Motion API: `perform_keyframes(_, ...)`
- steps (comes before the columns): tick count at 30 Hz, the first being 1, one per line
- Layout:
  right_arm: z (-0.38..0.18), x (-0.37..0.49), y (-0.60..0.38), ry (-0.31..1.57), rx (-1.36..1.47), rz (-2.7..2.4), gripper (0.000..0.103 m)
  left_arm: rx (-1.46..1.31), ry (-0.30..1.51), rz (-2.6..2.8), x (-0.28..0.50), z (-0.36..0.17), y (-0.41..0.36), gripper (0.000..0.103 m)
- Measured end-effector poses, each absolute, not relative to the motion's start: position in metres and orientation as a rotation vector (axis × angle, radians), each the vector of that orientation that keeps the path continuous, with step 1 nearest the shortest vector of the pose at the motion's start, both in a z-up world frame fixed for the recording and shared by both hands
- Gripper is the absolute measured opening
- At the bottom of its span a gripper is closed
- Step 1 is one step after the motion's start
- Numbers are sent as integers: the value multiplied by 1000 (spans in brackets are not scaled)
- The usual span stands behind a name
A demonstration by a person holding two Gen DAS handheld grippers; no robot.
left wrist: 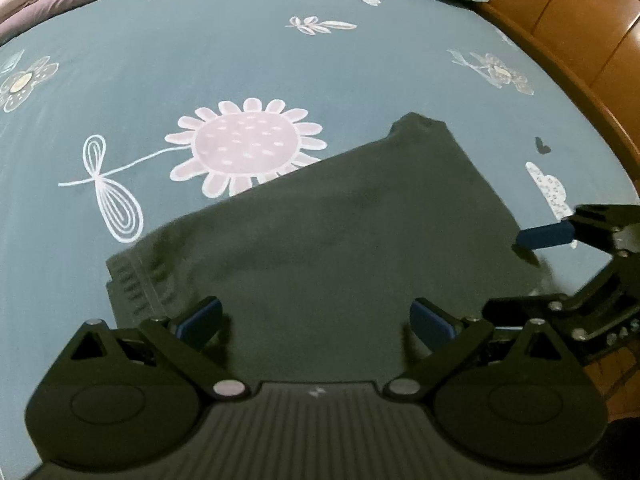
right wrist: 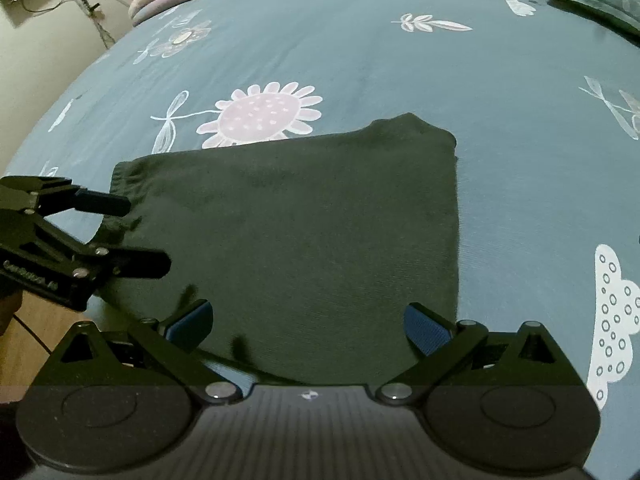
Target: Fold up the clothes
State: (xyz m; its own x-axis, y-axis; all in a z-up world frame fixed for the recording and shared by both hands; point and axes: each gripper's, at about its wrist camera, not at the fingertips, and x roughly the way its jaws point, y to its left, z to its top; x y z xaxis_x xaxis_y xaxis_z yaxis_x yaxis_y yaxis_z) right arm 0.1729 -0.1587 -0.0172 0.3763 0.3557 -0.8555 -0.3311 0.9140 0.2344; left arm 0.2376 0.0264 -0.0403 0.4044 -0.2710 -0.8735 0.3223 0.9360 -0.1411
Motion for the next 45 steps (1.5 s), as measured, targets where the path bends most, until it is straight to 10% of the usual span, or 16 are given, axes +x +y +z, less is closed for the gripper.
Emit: perform_keyframes(45,-12,176,-124,1107,-33,384,103,-359,1020,-357,219,-39,154,100)
